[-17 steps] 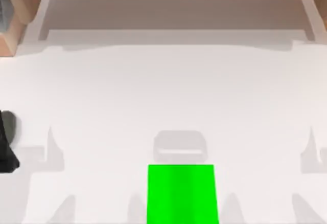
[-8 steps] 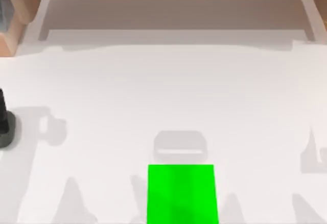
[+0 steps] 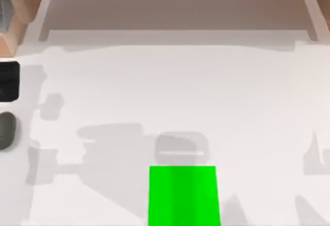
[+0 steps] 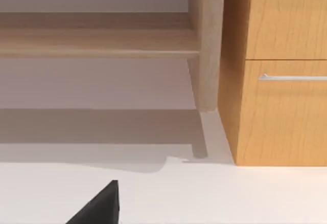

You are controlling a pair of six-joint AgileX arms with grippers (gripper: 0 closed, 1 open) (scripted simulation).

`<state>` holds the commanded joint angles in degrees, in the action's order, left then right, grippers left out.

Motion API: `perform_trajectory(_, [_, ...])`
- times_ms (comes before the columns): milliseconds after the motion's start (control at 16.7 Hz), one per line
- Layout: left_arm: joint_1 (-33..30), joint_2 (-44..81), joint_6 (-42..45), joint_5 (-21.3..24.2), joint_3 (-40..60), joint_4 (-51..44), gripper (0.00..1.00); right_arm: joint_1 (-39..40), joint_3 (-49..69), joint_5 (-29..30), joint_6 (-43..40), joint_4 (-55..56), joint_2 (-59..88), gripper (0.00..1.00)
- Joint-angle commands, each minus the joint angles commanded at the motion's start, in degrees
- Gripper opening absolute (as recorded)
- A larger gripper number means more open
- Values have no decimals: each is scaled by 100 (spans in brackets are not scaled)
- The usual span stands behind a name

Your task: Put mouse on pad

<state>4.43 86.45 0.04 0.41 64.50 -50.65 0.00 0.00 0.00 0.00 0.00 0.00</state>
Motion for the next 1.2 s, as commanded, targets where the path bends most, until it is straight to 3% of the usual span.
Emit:
perform_trajectory(300, [105,1743,-2,-8,1404,-1050,100,0,0,0,0,0,0,100])
perform_trajectory(540, [134,2238,-3,-14,1816,-1334,100,0,0,0,0,0,0,100])
perform_trajectory(900, [111,2263,-10,-13,1731,-1230,100,0,0,0,0,0,0,100])
perform_trajectory(1200, [130,2712,1,-11,1069,-77,100,0,0,0,0,0,0,100])
